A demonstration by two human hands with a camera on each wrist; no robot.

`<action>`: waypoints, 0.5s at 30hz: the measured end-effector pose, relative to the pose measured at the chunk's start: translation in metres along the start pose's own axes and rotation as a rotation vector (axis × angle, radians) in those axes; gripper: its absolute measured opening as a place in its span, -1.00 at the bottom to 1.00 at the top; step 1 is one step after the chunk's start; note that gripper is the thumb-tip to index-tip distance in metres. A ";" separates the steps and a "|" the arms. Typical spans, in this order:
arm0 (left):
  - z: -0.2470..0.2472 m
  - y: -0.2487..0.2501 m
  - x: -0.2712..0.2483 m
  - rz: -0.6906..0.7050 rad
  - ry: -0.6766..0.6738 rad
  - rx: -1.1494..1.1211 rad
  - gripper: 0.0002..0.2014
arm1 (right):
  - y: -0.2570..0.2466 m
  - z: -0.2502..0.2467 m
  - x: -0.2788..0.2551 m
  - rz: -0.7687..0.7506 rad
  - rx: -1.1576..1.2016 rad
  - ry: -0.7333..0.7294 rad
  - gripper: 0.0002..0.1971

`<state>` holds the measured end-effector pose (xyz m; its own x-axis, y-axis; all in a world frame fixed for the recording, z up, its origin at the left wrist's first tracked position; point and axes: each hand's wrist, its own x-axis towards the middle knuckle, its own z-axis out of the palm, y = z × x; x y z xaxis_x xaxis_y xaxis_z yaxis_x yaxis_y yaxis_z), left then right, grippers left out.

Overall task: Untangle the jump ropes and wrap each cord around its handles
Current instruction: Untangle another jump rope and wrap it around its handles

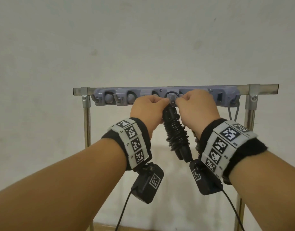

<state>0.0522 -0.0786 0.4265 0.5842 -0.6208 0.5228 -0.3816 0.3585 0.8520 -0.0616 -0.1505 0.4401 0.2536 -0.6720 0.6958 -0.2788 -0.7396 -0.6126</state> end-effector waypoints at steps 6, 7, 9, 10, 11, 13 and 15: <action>-0.001 -0.014 0.002 0.041 -0.058 0.191 -0.84 | 0.008 0.003 -0.004 0.080 -0.040 -0.142 -0.78; -0.002 -0.017 0.001 0.050 -0.077 0.216 -0.85 | 0.010 0.005 -0.007 0.065 -0.064 -0.145 -0.76; -0.004 -0.021 0.001 0.079 -0.106 0.263 -0.86 | 0.014 0.008 -0.011 0.020 -0.128 -0.138 -0.70; -0.005 -0.023 0.001 0.094 -0.117 0.283 -0.86 | 0.015 0.010 -0.013 -0.002 -0.152 -0.132 -0.68; -0.005 -0.024 0.000 0.108 -0.128 0.301 -0.86 | 0.016 0.012 -0.014 -0.021 -0.168 -0.127 -0.69; -0.007 -0.027 -0.003 0.120 -0.144 0.318 -0.85 | 0.016 0.013 -0.017 -0.043 -0.177 -0.126 -0.75; -0.009 -0.029 -0.008 0.090 -0.154 0.294 -0.83 | 0.015 0.012 -0.021 -0.044 -0.161 -0.133 -0.82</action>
<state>0.0648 -0.0780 0.3973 0.4324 -0.7018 0.5661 -0.6297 0.2143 0.7467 -0.0601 -0.1479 0.4116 0.3854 -0.6465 0.6584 -0.4069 -0.7595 -0.5076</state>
